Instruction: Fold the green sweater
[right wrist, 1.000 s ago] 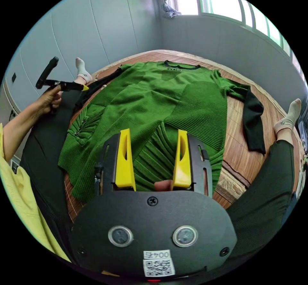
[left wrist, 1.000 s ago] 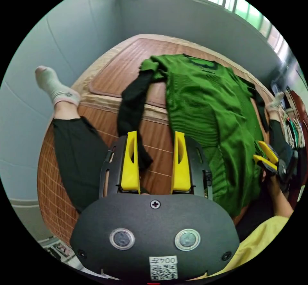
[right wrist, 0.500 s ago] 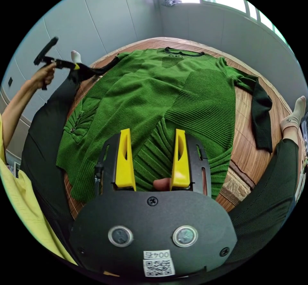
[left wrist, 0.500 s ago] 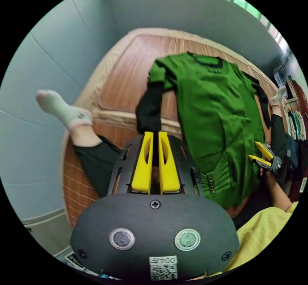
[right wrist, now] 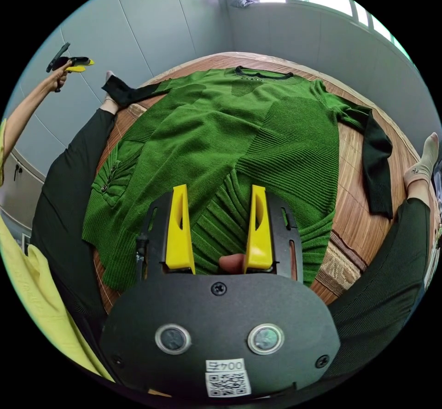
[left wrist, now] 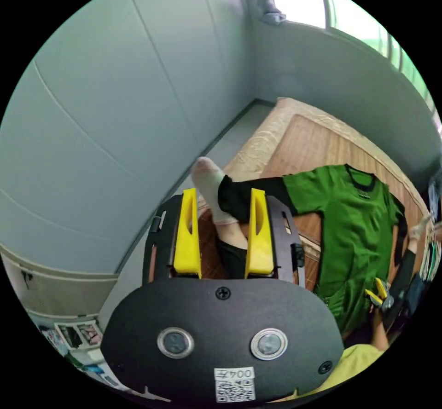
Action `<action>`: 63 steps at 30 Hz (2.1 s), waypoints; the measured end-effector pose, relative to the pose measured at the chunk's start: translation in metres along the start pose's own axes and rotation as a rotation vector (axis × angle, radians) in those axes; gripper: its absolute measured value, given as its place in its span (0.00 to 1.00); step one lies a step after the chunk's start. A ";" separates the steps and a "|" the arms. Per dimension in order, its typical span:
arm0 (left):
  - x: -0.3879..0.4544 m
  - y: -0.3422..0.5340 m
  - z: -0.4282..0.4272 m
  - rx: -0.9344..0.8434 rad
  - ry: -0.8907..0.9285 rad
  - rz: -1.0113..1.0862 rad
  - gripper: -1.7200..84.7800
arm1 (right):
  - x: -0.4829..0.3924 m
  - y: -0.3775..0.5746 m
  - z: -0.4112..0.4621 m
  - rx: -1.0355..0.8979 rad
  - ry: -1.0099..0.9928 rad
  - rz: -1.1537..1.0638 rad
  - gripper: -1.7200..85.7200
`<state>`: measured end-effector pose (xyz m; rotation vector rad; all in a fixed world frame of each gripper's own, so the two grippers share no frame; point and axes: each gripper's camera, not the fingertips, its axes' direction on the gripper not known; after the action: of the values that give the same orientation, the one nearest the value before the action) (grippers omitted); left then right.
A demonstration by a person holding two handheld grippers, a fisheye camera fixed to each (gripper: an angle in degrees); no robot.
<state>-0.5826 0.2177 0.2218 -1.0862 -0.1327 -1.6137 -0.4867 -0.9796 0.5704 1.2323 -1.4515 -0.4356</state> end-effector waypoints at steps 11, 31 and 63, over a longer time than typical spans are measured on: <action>0.256 0.214 0.083 0.048 0.623 0.435 0.06 | 0.033 0.005 -0.012 0.005 -0.004 -0.001 0.22; 0.340 0.352 0.161 0.110 0.342 0.579 0.04 | 0.307 -0.047 -0.056 -0.191 0.370 0.462 0.08; 0.335 0.381 0.223 0.104 0.370 0.570 0.04 | 0.282 -0.085 -0.153 0.302 -0.104 0.176 0.25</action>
<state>-0.1247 -0.0284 0.4133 -0.6485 0.3112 -1.2412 -0.2656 -1.1978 0.6883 1.3181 -1.7456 -0.1667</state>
